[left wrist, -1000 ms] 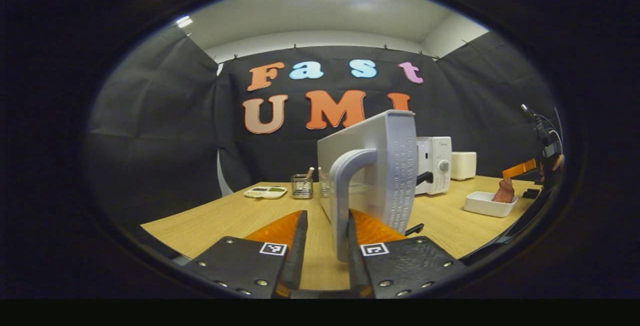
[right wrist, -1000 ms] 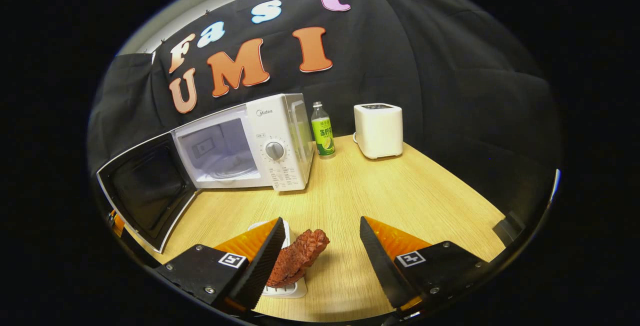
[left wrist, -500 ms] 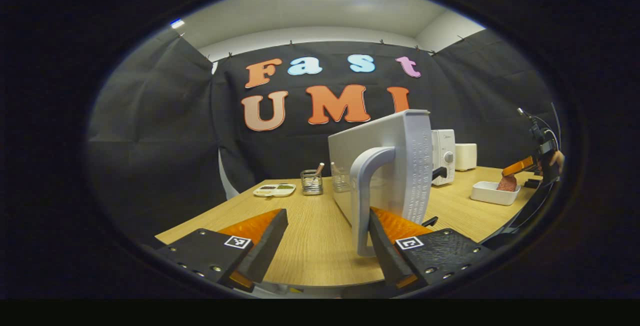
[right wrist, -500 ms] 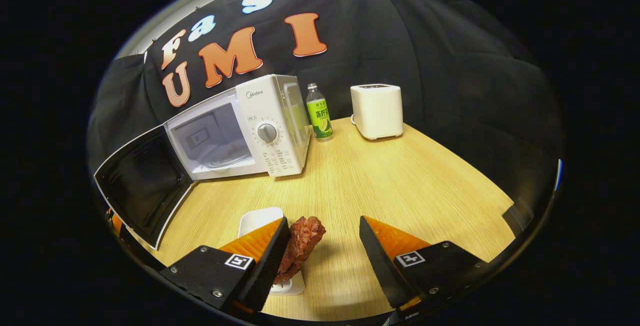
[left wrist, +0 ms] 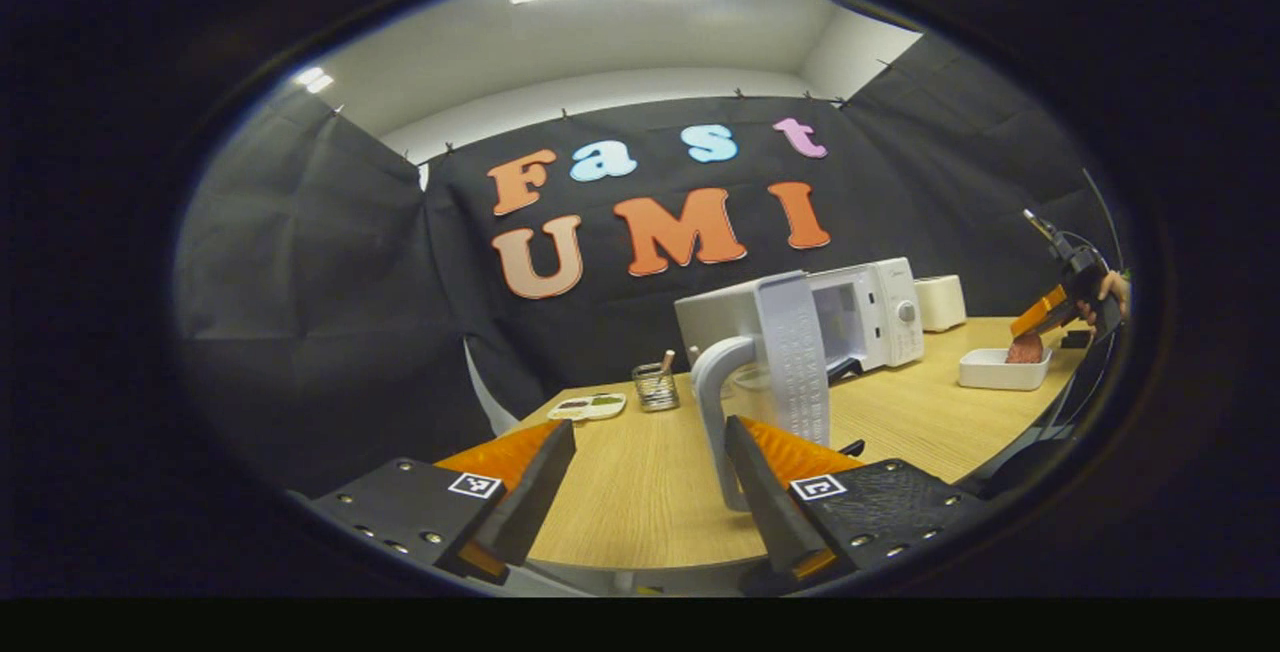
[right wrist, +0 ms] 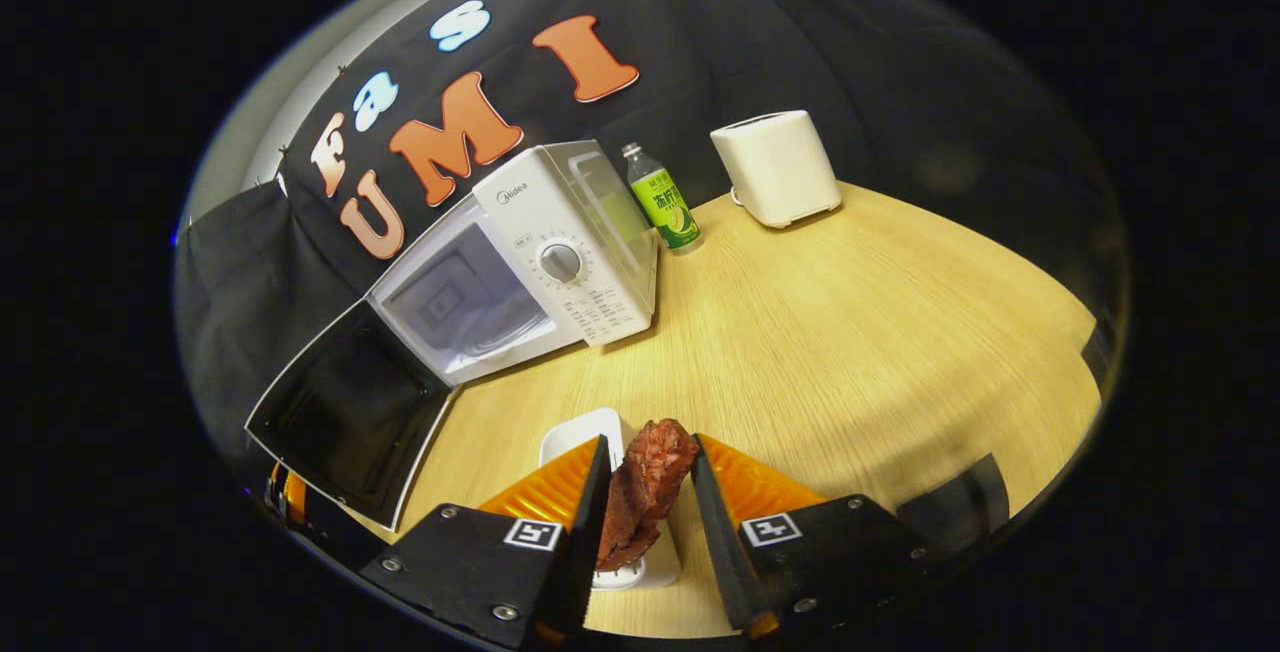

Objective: Open the microwave oven with the left hand, put the food in, and close the microwave oven.

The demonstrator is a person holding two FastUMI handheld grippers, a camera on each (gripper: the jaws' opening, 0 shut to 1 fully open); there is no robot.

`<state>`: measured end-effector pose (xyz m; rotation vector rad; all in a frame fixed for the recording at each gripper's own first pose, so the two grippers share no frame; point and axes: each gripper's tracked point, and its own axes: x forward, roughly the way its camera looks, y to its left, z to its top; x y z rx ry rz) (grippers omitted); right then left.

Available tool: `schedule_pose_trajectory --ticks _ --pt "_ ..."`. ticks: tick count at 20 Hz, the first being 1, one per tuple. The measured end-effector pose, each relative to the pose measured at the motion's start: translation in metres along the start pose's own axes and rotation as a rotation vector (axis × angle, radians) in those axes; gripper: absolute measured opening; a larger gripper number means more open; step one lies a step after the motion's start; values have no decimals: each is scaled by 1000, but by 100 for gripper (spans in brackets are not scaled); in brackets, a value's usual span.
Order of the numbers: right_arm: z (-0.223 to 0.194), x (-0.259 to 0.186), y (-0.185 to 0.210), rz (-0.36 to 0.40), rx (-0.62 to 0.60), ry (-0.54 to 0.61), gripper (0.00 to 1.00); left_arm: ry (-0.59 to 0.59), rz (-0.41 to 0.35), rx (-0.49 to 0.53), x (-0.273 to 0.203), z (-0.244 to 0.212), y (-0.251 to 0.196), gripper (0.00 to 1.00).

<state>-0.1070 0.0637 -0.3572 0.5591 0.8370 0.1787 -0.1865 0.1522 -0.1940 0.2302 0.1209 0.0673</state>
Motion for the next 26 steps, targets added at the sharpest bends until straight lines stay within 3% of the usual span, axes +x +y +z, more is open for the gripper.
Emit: schedule_pose_trajectory --ticks 4,9,10,11,18,26 --pt "4 -1 0 15 37 -15 31 -1 28 -28 -5 2 18 88" --pt "16 -11 22 87 57 -55 17 -12 82 -54 -11 3 45 92" --pt "17 -12 25 90 49 -63 14 -13 97 -54 -11 4 52 88" --pt "21 -14 30 98 49 -72 14 -11 109 -58 -10 2 56 92" --pt "73 -30 72 116 -53 -204 13 49 206 -52 2 -10 76 88" --pt "118 -1 143 156 -139 -330 13 75 166 -101 17 -21 69 88"
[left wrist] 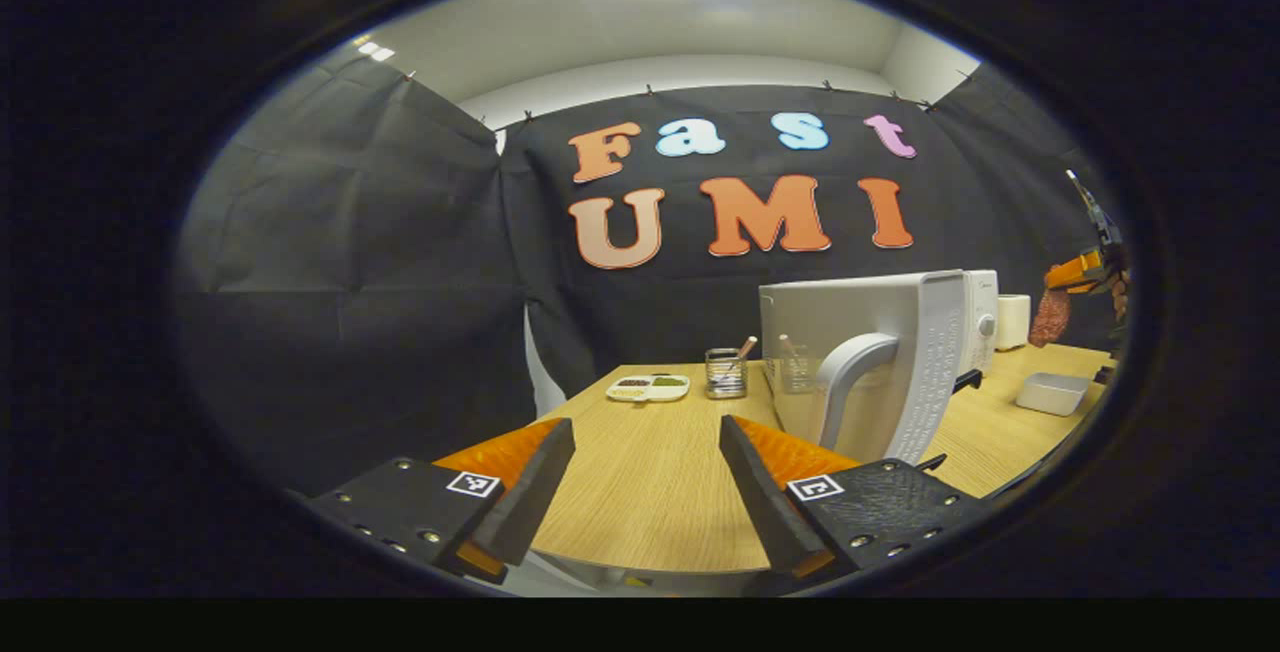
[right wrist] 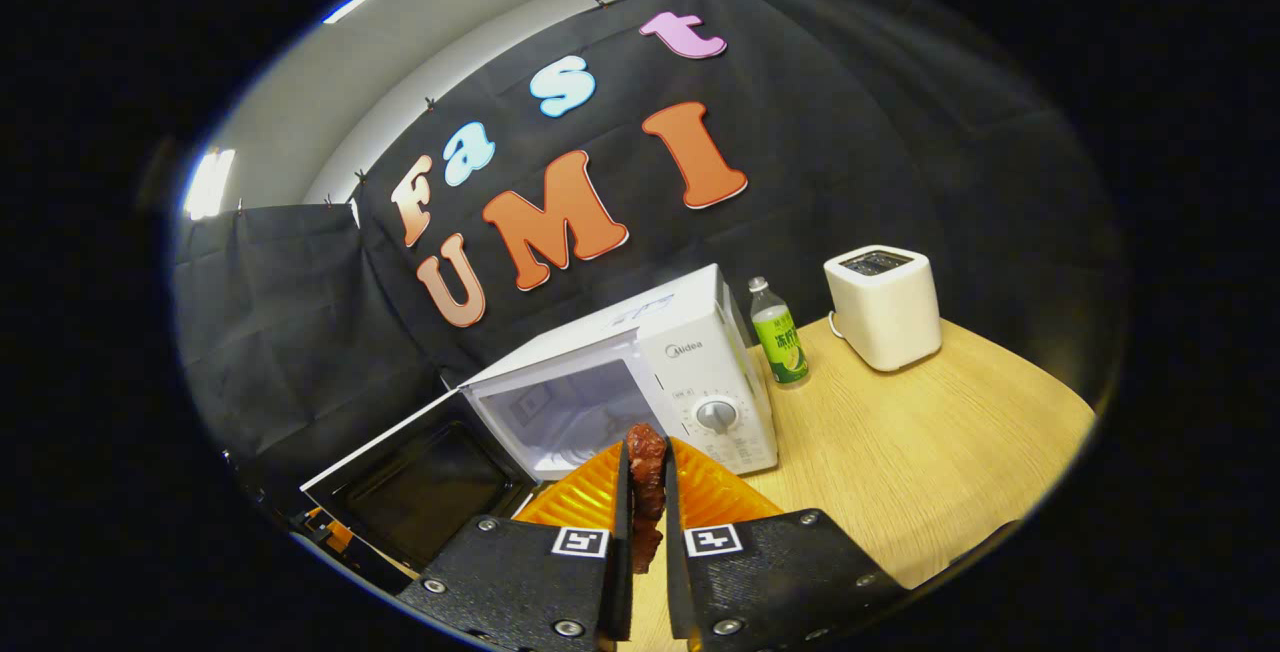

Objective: Open the microwave oven with the left hand, put the food in, and close the microwave oven.

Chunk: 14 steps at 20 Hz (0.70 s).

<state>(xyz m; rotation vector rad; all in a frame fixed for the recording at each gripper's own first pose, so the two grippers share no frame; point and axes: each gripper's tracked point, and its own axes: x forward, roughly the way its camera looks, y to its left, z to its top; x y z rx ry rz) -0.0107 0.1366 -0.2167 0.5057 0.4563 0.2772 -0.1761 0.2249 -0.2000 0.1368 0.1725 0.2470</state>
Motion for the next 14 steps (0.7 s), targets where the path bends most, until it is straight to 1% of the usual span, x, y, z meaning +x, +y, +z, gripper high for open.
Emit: schedule_pose_trajectory --ticks 3,5,8,10,13,14 --pt "8 29 30 25 -8 -45 13 2 -5 -14 0 -4 1 88" --pt "6 49 47 41 -3 -55 13 14 -1 -26 3 -11 4 88" --pt "-5 81 67 46 -1 -46 13 32 8 -33 1 -18 9 88" --pt "-10 102 74 36 7 -45 13 30 15 -36 -1 -20 15 87" --pt "-23 132 79 -13 37 -56 13 34 36 -50 -1 -26 28 88" --pt "-28 140 82 -22 41 -59 13 36 42 -51 0 -29 31 89"
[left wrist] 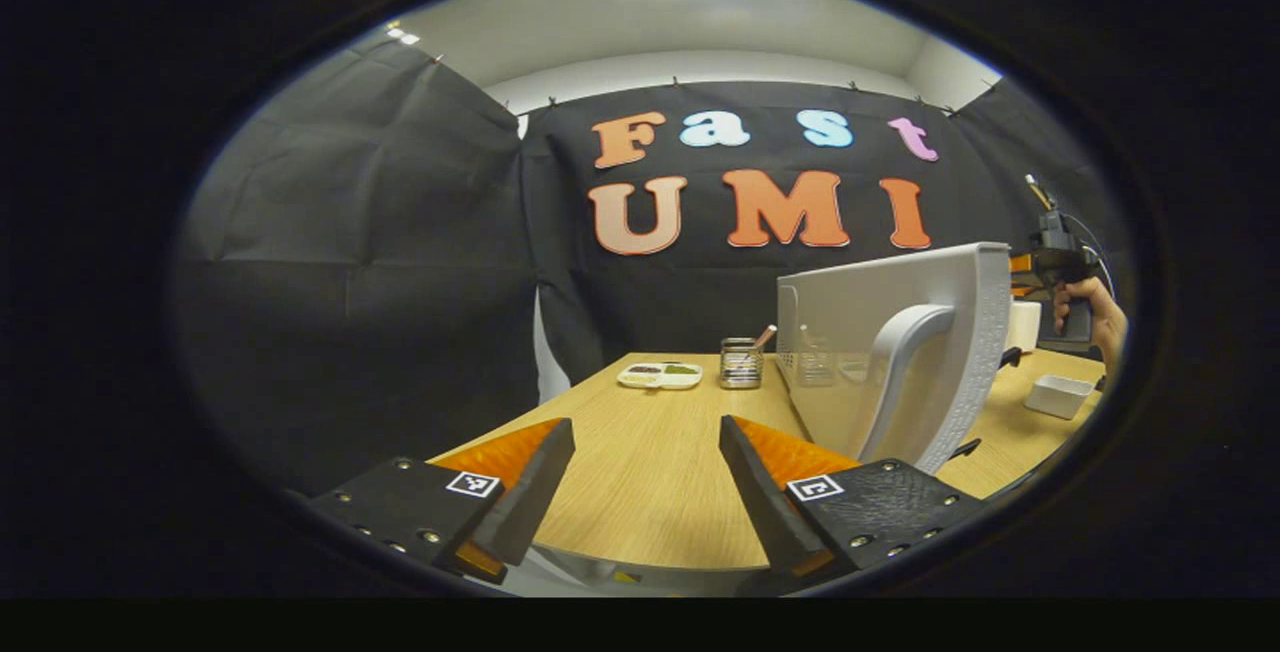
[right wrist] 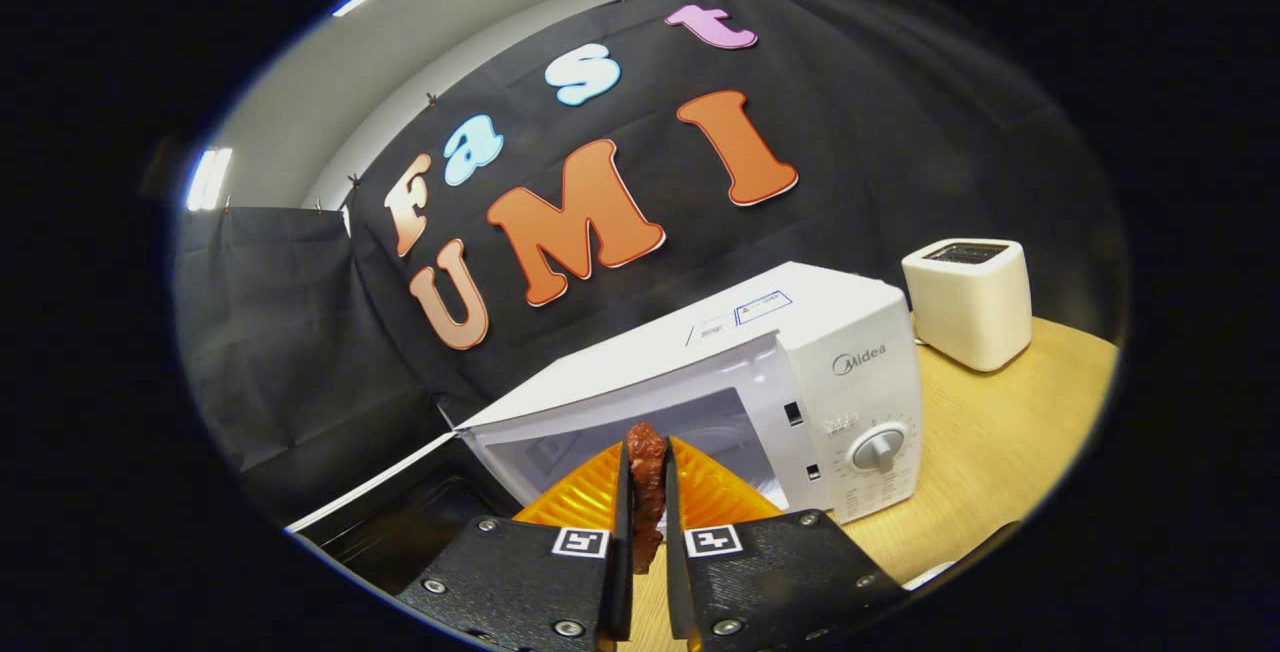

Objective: Open the microwave oven with the left hand, put the food in, and close the microwave oven.

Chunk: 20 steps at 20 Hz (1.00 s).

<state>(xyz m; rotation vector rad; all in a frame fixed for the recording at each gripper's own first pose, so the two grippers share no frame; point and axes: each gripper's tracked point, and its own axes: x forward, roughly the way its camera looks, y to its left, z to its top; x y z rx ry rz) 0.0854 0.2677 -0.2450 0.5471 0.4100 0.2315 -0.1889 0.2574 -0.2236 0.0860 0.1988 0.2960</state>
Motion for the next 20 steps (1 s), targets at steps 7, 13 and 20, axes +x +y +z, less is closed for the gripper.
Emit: schedule_pose_trajectory --ticks 7,13,20 --pt "-35 54 1 -83 95 -24 13 13 27 -61 3 -15 16 88" --pt "-47 92 -7 -153 154 -116 14 35 56 -77 0 -27 28 88" --pt "-57 130 -17 -242 137 -209 15 42 79 -63 -4 -28 36 88"
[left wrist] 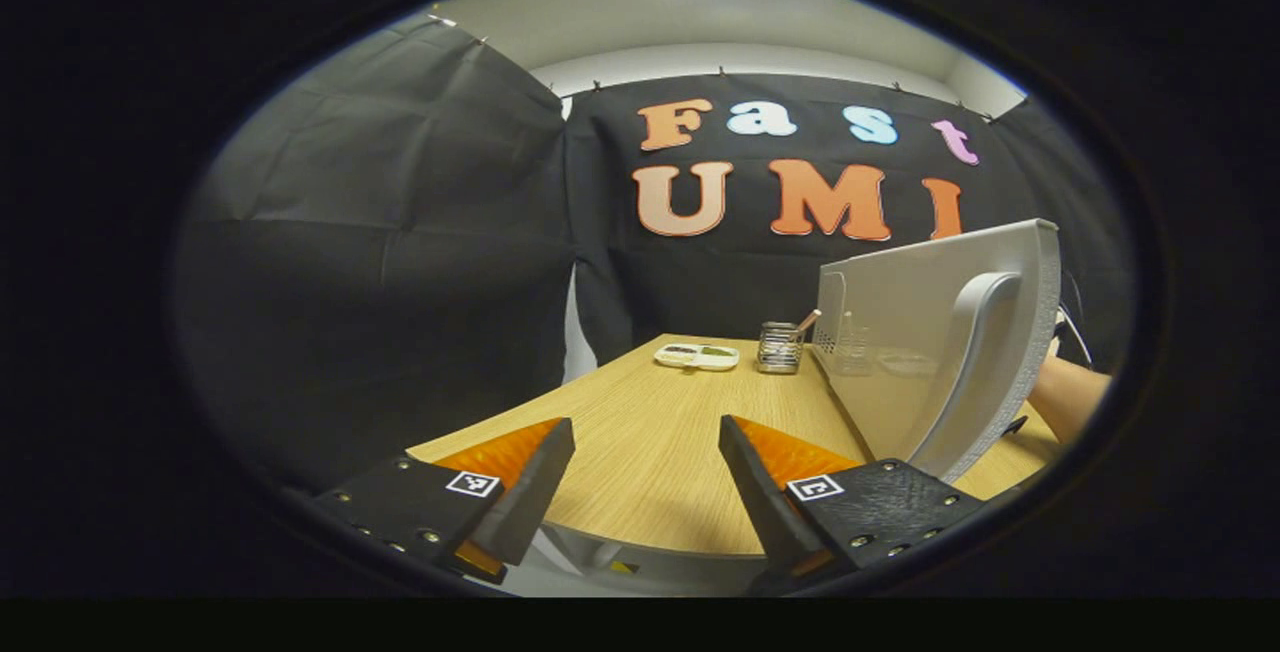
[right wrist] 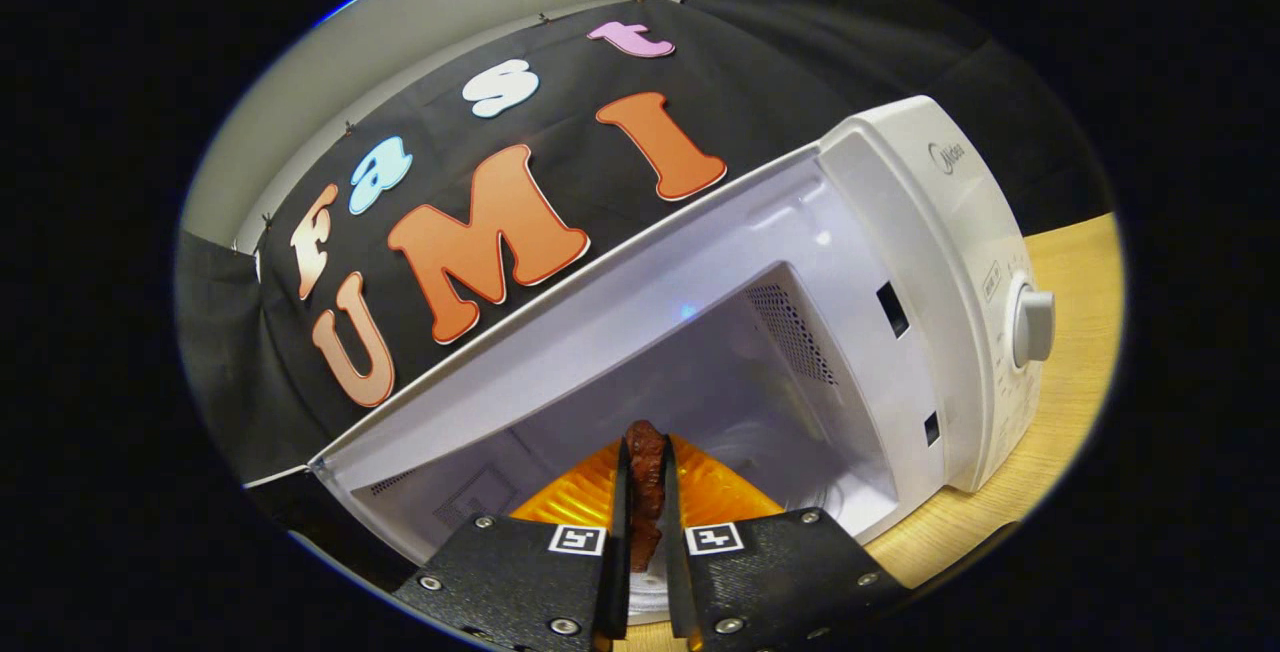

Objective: Open the microwave oven with the left hand, put the food in, and close the microwave oven.

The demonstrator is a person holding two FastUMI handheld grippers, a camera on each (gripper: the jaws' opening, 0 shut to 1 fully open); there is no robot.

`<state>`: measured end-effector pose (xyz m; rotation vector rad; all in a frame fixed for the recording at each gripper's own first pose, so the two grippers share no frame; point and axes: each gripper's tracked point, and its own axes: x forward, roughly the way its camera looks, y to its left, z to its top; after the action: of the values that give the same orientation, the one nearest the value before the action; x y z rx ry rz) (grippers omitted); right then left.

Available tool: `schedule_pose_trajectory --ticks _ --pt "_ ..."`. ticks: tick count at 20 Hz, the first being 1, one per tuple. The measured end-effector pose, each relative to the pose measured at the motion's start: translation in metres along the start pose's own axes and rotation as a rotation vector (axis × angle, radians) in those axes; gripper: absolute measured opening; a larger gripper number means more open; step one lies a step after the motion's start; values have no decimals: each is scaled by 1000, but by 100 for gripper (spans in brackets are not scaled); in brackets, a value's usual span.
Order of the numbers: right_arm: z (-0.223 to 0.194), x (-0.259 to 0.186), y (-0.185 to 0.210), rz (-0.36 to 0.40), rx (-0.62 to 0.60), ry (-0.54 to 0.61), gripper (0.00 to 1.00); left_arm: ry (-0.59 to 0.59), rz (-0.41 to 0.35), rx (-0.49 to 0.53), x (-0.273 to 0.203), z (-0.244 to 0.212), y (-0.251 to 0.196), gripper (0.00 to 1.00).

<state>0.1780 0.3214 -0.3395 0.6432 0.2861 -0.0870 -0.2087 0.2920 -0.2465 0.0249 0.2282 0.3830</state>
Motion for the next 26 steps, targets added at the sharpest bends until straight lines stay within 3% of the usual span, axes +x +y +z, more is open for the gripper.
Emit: schedule_pose_trajectory --ticks 9,13,15,16,19,20,22,24,26 --pt "-18 31 -8 -55 77 -47 15 6 17 32 -7 5 -1 88" --pt "-38 34 -15 -88 31 34 23 -4 11 48 -8 12 -7 88" --pt "-47 28 -10 -58 38 108 31 -4 1 49 -9 13 -12 88" --pt "-51 24 -10 -56 37 146 41 -6 -4 48 -9 14 -14 87" --pt "-59 11 -10 -51 26 210 58 -14 -15 53 -11 19 -22 89" --pt "-59 10 -9 -47 12 216 71 -16 -18 56 -12 20 -24 87" --pt "-60 5 -8 -45 -17 220 85 -18 -17 62 -14 23 -25 88" --pt "-61 1 -14 -67 -35 233 94 -20 -12 64 -17 24 -25 88" --pt "-61 -2 -19 -101 -62 239 95 -17 -8 65 -19 24 -25 89"
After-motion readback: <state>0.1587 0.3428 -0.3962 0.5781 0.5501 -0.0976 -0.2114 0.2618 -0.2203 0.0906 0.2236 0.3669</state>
